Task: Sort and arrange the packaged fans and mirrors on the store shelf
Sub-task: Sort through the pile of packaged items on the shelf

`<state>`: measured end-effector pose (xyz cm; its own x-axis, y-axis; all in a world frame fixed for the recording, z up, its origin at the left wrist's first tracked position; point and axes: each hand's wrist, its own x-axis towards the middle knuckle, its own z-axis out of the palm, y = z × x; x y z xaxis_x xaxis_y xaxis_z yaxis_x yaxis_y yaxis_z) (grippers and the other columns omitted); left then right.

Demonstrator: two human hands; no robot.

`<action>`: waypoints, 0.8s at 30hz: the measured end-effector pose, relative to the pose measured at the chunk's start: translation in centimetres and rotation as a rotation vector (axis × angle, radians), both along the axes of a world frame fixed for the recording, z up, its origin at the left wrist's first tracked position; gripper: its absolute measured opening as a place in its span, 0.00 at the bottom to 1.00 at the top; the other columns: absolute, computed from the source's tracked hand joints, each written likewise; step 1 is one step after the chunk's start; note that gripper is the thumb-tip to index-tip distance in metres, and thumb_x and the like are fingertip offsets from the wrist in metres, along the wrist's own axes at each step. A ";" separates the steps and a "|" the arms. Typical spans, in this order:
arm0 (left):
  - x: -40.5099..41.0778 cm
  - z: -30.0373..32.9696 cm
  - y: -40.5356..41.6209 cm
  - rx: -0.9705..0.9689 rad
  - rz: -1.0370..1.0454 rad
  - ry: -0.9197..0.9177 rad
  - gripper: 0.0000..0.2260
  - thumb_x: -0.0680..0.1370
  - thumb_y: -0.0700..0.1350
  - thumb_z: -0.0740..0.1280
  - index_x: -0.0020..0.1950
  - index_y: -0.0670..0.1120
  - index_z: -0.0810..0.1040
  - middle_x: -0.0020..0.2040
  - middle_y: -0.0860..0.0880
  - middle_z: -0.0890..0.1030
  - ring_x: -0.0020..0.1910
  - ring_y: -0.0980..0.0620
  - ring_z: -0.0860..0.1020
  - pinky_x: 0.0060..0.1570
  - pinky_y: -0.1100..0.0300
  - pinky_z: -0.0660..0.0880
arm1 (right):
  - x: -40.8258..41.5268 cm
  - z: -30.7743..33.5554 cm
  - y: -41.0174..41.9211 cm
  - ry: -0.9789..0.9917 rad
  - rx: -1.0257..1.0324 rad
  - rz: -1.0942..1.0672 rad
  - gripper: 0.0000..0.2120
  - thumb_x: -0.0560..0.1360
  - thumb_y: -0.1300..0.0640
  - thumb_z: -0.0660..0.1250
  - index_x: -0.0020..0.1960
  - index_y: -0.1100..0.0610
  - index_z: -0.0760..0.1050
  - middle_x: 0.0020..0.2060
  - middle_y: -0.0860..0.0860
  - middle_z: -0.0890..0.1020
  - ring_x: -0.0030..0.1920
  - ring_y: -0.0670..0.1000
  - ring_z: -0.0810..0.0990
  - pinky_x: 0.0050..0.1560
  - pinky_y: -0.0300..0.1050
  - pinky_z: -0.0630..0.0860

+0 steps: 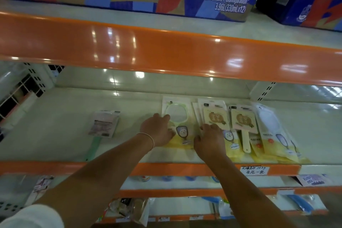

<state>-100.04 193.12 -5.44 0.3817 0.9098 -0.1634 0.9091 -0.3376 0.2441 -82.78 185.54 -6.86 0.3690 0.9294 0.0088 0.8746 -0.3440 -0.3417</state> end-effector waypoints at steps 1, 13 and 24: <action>0.6 0.0 -0.2 0.079 -0.028 0.065 0.26 0.76 0.62 0.61 0.69 0.50 0.67 0.60 0.42 0.72 0.57 0.42 0.74 0.53 0.51 0.71 | 0.3 0.0 -0.3 -0.098 0.017 0.001 0.15 0.73 0.56 0.64 0.58 0.58 0.75 0.57 0.57 0.75 0.59 0.60 0.70 0.56 0.49 0.67; 5.9 -2.0 -0.9 0.096 -0.273 0.227 0.24 0.78 0.61 0.56 0.71 0.53 0.64 0.76 0.45 0.57 0.73 0.38 0.55 0.66 0.41 0.62 | 3.2 -2.6 -1.0 -0.243 -0.004 0.053 0.20 0.76 0.48 0.60 0.68 0.45 0.71 0.76 0.54 0.59 0.74 0.65 0.53 0.69 0.68 0.53; 9.0 -1.8 -1.1 0.069 -0.297 0.209 0.21 0.78 0.58 0.57 0.69 0.52 0.69 0.72 0.43 0.62 0.71 0.39 0.59 0.65 0.41 0.61 | 7.0 -3.0 -1.0 -0.256 0.042 0.079 0.17 0.74 0.49 0.62 0.62 0.47 0.75 0.74 0.55 0.63 0.73 0.66 0.56 0.68 0.69 0.54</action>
<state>-91.06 192.00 -7.23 0.5953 0.7760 -0.2085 0.7970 -0.6032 0.0307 -75.82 184.52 -9.86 0.2758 0.9522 0.1313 0.9580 -0.2611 -0.1188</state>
